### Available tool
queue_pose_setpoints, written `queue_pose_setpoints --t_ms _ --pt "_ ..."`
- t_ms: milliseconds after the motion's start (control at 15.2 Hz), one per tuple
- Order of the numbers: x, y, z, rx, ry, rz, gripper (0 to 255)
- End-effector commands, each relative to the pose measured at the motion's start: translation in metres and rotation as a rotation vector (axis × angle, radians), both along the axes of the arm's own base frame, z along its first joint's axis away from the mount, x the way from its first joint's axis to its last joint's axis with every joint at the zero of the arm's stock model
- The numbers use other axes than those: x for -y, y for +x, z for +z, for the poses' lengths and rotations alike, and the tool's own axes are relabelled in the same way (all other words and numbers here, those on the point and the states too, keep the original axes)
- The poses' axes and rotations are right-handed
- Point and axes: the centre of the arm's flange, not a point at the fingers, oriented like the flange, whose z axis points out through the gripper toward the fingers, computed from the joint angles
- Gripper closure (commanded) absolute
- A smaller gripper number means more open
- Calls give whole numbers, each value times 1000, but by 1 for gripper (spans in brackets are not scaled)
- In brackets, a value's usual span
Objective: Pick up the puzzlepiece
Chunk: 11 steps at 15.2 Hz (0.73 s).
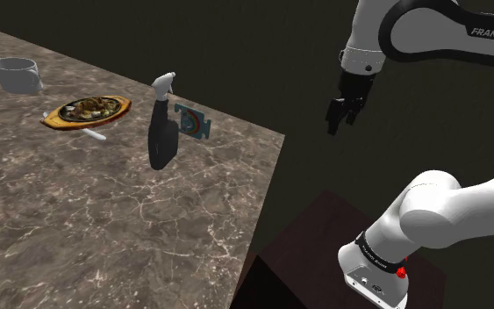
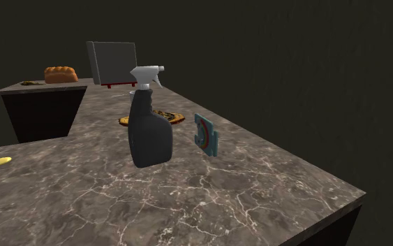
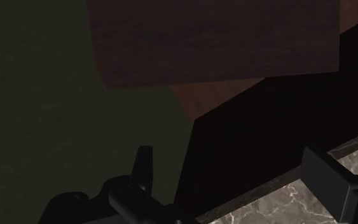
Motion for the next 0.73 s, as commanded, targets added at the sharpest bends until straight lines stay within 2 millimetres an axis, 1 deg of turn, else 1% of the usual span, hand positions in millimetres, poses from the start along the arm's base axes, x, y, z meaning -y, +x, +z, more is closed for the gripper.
queue_pose_setpoints --t_ms 0,330,660 --pt "0 0 0 0 0 0 0" --pt "-19 55 -14 21 32 93 0" --pt "-43 109 -27 42 65 186 0"
